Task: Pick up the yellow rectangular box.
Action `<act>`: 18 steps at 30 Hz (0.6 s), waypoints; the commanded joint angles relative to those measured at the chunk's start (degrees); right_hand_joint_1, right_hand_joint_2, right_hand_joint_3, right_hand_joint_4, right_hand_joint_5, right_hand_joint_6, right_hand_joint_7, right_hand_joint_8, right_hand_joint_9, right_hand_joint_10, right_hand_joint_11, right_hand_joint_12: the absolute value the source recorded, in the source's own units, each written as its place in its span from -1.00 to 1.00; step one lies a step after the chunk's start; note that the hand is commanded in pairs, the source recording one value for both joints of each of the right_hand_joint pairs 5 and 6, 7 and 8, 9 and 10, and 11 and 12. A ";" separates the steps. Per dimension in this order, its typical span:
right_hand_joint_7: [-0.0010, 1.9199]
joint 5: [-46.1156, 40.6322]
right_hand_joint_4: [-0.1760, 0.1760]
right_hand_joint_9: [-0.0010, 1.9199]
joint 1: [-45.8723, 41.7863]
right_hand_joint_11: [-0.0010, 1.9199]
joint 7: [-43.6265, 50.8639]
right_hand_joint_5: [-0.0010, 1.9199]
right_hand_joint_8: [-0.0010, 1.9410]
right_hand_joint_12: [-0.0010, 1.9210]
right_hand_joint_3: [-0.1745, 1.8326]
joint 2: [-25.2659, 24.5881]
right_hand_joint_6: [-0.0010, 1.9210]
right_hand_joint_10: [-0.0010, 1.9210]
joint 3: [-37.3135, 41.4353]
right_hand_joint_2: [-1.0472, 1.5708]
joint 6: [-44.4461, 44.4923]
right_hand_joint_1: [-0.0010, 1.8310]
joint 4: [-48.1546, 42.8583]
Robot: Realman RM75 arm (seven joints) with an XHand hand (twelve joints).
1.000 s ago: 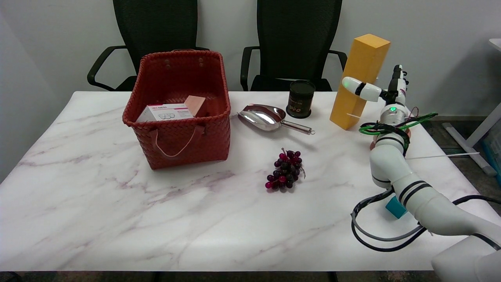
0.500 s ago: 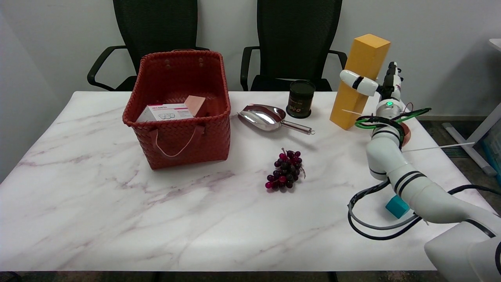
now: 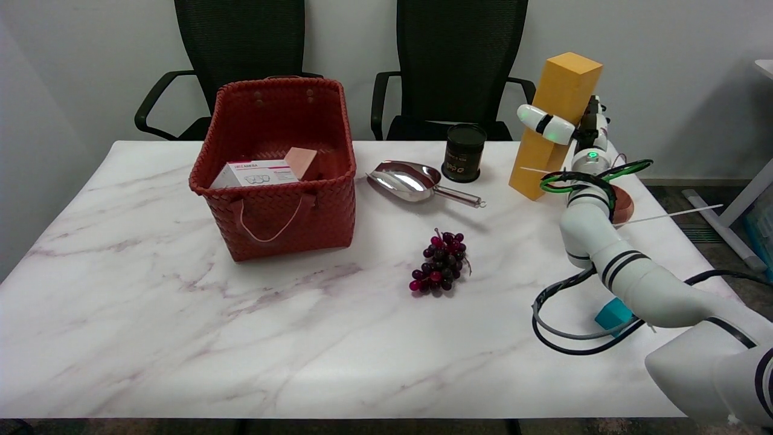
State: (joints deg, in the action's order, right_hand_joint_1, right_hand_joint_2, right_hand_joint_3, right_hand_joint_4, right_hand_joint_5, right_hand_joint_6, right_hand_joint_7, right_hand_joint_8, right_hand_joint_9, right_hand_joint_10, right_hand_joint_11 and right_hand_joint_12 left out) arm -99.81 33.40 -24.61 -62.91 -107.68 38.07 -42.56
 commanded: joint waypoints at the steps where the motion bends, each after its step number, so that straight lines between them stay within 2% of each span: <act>1: -1.00 0.11 0.00 -1.00 4.18 -1.00 -2.29 -1.00 -1.00 -1.00 -0.30 -0.11 -1.00 -1.00 -1.75 -0.20 -3.28 0.28 6.34; 10: -1.00 0.11 0.00 -1.00 4.30 -1.00 -2.29 -1.00 -1.00 -1.00 -0.31 -0.10 -1.00 -1.00 -1.75 -0.18 -3.28 0.29 6.53; 18: -1.00 0.11 0.00 -1.00 4.26 -1.00 -2.37 -1.00 -1.00 -1.00 -0.23 -0.10 -1.00 -1.00 -1.75 -0.15 -3.28 0.31 6.09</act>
State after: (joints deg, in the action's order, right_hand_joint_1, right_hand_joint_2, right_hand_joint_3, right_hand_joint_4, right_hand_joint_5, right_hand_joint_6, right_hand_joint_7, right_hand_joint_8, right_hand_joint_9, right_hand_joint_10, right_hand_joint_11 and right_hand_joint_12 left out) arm -99.76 36.71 -26.41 -62.96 -109.05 35.51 -37.56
